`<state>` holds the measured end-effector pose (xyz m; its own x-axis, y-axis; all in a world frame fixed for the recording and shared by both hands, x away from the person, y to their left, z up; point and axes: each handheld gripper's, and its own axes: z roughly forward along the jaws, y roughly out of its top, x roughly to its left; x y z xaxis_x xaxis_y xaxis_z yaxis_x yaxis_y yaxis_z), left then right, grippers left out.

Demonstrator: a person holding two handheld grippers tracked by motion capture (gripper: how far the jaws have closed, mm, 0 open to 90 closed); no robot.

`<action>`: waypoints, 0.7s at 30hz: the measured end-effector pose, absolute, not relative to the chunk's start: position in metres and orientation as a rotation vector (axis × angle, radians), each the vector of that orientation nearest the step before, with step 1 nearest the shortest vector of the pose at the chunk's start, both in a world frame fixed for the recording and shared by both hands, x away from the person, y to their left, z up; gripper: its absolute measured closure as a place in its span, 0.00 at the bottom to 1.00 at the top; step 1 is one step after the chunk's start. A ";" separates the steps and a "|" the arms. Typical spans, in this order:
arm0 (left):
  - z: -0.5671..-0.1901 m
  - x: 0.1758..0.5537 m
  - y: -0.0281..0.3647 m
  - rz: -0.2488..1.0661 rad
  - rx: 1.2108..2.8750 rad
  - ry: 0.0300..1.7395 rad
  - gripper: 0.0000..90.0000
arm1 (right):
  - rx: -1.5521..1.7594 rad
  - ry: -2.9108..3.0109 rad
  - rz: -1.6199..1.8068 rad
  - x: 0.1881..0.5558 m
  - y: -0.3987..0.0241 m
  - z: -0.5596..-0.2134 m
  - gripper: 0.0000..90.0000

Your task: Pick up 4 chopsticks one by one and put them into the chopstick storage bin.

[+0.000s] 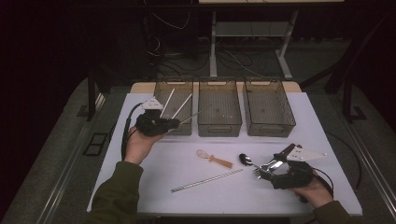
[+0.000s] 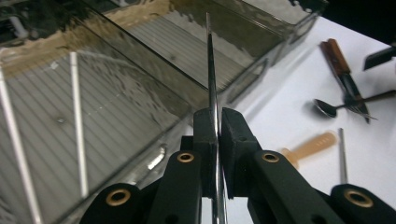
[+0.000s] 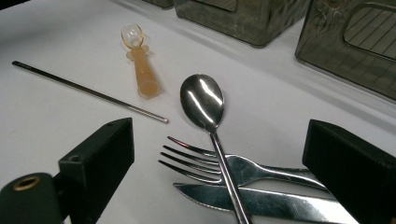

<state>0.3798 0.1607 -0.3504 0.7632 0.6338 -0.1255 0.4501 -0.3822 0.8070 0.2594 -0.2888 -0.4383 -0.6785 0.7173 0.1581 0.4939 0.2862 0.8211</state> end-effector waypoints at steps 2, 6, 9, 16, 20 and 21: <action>-0.348 0.385 0.161 0.265 2.051 0.823 0.94 | 1.117 2.310 1.346 0.259 -0.289 -0.438 0.10; -0.346 0.398 0.163 0.286 2.042 0.855 0.94 | 1.119 2.313 1.344 0.260 -0.289 -0.438 0.10; -0.344 0.408 0.165 0.305 2.046 0.886 0.94 | 1.115 2.316 1.347 0.260 -0.289 -0.438 0.10; -0.345 0.430 0.170 0.364 2.053 0.953 0.94 | 1.122 2.307 1.355 0.260 -0.290 -0.438 0.10; -0.348 0.443 0.172 0.385 2.048 1.003 0.94 | 1.128 2.306 1.358 0.260 -0.290 -0.438 0.10; -0.349 0.446 0.172 0.394 2.046 1.014 0.94 | 1.127 2.305 1.359 0.260 -0.290 -0.438 0.10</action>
